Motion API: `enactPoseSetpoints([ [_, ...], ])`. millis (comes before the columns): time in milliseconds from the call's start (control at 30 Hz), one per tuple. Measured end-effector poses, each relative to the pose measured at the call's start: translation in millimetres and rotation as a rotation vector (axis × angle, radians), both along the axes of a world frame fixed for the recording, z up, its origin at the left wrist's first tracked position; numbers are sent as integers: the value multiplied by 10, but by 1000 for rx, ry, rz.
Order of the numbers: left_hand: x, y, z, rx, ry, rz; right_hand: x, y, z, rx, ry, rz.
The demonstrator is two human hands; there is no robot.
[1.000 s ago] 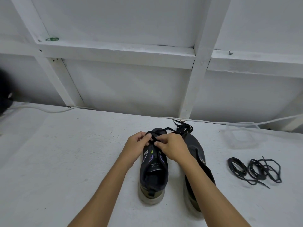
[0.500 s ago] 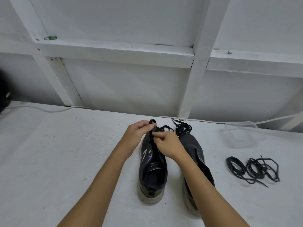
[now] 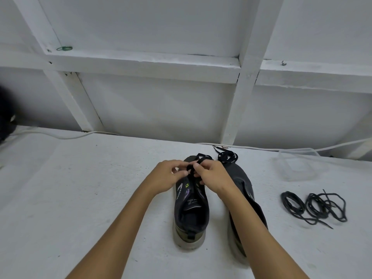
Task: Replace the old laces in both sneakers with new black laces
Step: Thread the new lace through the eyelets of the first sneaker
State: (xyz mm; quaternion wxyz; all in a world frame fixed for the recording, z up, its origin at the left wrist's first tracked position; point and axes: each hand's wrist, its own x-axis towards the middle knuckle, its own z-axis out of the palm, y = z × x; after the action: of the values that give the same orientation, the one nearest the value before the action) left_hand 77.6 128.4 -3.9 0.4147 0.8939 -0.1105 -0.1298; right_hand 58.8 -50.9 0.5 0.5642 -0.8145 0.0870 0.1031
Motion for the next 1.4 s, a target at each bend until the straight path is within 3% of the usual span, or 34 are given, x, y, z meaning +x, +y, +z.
enactPoseSetpoints([
  [167,-2,1,-22,-23,-115,107,8,1,83,63,32,-66],
  [300,-14,129,94,-282,-1,224,47,-166,140,188,139,-170],
  [500,-84,449,92,-396,32,324,40,-594,287,321,200,-392],
  [567,-120,602,54,-239,15,338,-25,-792,283,185,166,-463],
  [667,-148,826,-42,166,32,317,-115,-1006,202,-481,156,-357],
  [733,-155,878,-132,345,89,252,-153,-951,157,-775,193,-277],
  [833,-170,781,-216,410,120,196,-129,-706,130,-756,-74,-227],
  [900,-181,623,-248,440,55,158,-49,-526,114,-673,-192,-38],
  [967,-184,425,-278,411,-70,164,33,-344,88,-615,-115,208],
  [1067,-148,176,-290,321,-143,175,125,-154,48,-772,-26,409],
  [1133,-118,91,-312,225,-108,129,162,-129,28,-836,-2,438],
  [1267,-35,8,-327,458,-305,-15,155,-227,95,-869,-2,460],
  [1400,14,24,-296,457,-412,-36,136,-318,170,-992,113,474],
])
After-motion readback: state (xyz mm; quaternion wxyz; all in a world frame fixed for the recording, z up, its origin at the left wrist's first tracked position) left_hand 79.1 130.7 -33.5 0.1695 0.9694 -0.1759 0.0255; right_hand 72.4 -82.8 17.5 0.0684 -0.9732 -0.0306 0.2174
